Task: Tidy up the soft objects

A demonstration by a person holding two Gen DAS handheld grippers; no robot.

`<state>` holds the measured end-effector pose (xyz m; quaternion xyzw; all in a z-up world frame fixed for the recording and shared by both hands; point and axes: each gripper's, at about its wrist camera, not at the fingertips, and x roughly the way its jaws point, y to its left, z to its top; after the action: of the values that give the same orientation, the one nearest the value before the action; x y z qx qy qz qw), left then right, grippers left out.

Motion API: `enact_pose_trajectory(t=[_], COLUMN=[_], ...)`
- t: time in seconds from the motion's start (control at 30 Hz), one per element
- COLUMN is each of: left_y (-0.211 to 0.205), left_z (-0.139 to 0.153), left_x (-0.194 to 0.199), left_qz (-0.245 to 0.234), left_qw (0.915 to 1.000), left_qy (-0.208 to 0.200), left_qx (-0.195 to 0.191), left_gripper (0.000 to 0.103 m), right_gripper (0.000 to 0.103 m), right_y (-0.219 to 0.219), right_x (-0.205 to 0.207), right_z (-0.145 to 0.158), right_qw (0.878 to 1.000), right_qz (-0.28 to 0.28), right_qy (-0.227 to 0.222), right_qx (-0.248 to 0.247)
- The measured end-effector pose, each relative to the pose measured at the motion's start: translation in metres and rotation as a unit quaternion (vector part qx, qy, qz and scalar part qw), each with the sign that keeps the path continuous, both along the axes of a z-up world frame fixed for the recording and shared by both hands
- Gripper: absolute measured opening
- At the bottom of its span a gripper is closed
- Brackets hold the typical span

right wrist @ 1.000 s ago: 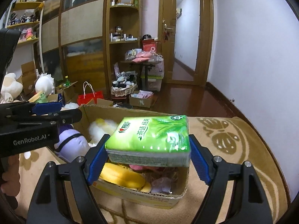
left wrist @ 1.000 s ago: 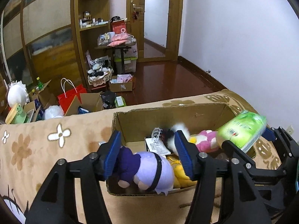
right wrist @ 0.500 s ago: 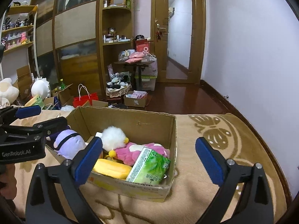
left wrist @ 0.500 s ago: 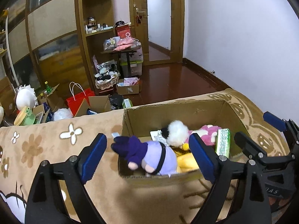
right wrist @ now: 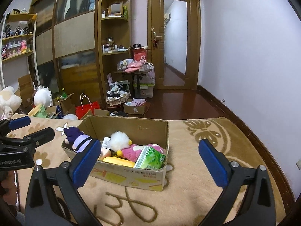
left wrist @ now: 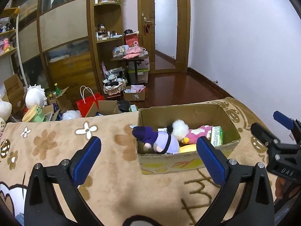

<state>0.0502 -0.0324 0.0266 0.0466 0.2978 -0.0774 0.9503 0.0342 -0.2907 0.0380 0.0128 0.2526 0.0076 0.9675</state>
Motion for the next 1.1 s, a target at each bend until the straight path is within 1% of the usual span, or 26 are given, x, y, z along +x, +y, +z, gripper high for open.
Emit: enact_pose_trajectory(t=[0.4, 0.63, 0.83, 1.1], left_y=[0.019, 0.027, 0.028, 0.03], left_z=[0.004, 0.01, 0.01, 0.008], left_x=[-0.053, -0.076, -0.082, -0.083], left_qz=[0.02, 0.023, 0.022, 0.021], left_qw=[0.9997, 0.9994, 0.9992, 0.9992], left_qy=[-0.014, -0.026, -0.031, -0.032], left_qx=[0.007, 0.002, 0.005, 0.006], left_gripper=[0.101, 0.101, 0.101, 0.101], right_gripper=[0.103, 0.103, 0.103, 0.103], right_y=[-0.002, 0.0, -0.002, -0.004], right_x=[-0.051, -0.077, -0.09, -0.095], right_z=[0.022, 0.029, 0.03, 0.03], right_qw=[1.0, 0.999, 0.999, 0.999], right_qz=[-0.007, -0.016, -0.028, -0.034], right_qy=[-0.022, -0.03, -0.034, -0.039], right_qx=[-0.004, -0.012, -0.011, -0.011])
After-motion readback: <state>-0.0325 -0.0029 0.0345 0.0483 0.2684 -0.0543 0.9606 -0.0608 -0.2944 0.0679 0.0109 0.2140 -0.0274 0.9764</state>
